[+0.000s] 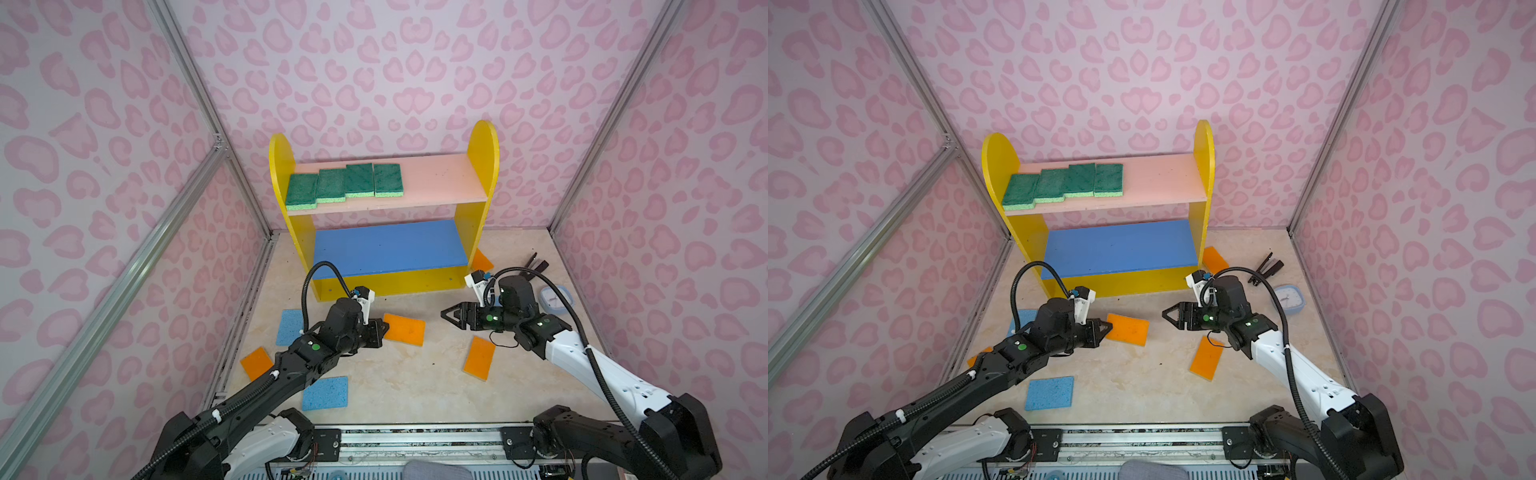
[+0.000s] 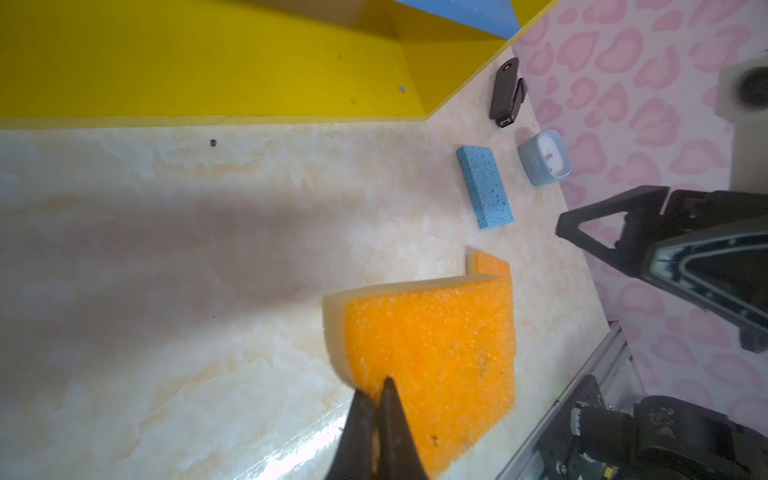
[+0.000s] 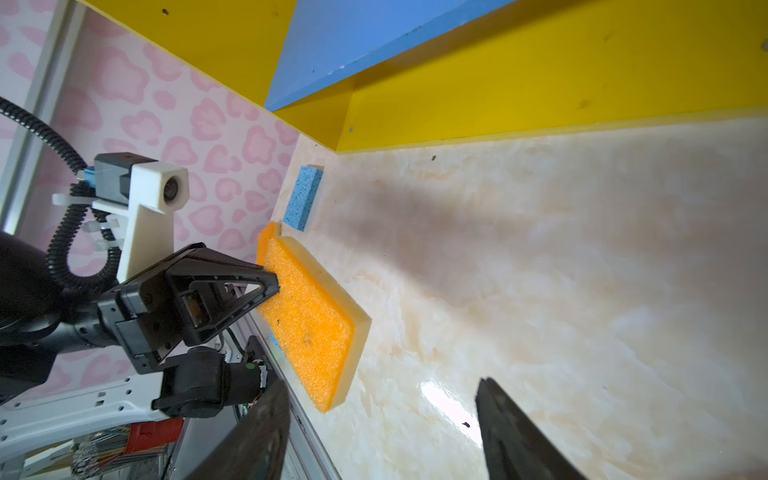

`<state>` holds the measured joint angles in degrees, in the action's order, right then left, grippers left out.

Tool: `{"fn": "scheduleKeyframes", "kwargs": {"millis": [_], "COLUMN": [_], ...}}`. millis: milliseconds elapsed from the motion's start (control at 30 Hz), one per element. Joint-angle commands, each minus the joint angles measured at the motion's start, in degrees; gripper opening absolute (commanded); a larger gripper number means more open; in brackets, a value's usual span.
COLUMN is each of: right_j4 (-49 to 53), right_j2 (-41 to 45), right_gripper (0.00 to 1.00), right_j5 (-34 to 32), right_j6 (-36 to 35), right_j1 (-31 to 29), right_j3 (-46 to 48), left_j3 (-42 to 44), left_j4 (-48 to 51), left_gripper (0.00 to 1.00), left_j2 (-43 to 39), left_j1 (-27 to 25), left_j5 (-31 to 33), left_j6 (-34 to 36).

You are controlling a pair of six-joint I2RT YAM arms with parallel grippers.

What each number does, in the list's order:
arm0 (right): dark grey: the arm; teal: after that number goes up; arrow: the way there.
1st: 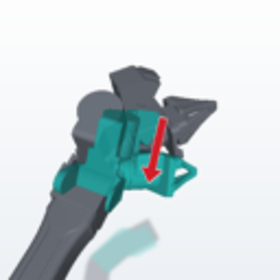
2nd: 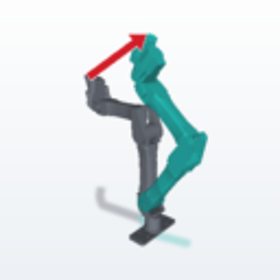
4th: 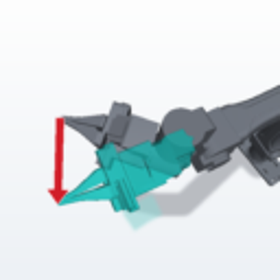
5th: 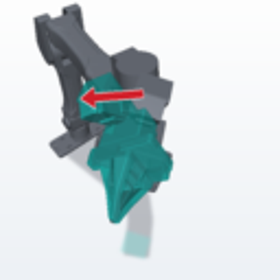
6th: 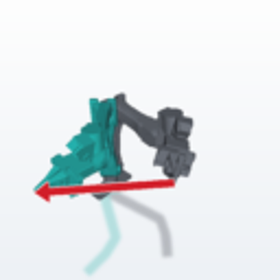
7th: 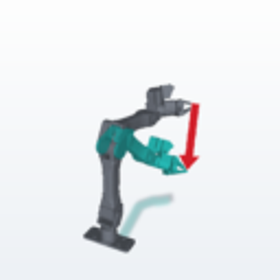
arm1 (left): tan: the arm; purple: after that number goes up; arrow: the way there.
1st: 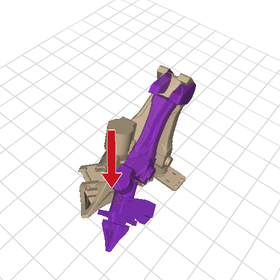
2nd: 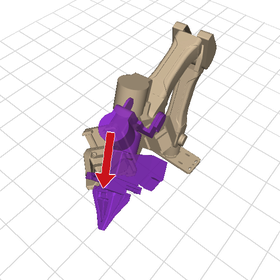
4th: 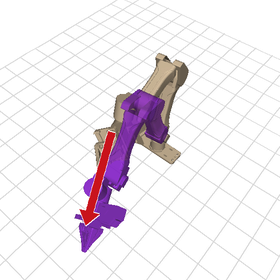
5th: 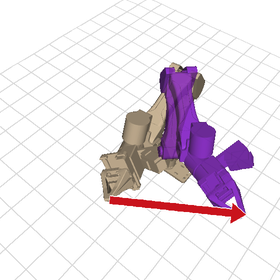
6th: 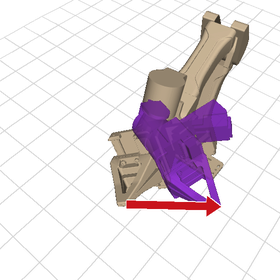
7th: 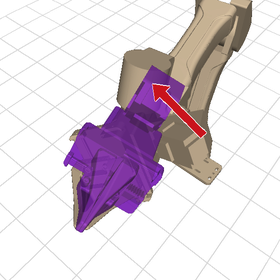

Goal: Place and organize the cleaning sponges onto the shelf
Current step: 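Hand the orange sponge from the left gripper to the right gripper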

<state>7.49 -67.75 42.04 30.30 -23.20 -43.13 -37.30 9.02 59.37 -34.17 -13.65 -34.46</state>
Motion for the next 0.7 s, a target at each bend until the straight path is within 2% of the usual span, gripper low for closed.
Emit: {"fn": "scheduleKeyframes", "kwargs": {"millis": [0, 133, 533, 667], "right_j4": [-4.65, -7.48, -13.07, -15.46], "right_j2": [-1.83, -3.79, -8.75, -10.04], "right_gripper": [0.68, 0.63, 0.6, 0.54], "right_j5": [4.84, 6.1, 10.58, 12.38], "right_j6": [0.65, 1.95, 4.87, 6.15], "right_j1": [-0.02, -0.02, -0.84, -0.97], "right_j3": [-0.91, -1.93, -4.83, -5.2], "left_j3": [-1.64, -3.16, -8.94, -9.82], "left_j4": [-0.33, -1.14, -3.83, -4.02], "left_gripper": [0.04, 0.04, 0.04, 0.04], "left_j2": [-0.25, 0.46, 4.89, 5.89], "left_j1": [2.04, 3.69, 5.61, 5.76], "left_j5": [-7.34, -9.65, -12.07, -12.32], "left_j6": [1.4, 1.19, 0.2, 0.51]}}
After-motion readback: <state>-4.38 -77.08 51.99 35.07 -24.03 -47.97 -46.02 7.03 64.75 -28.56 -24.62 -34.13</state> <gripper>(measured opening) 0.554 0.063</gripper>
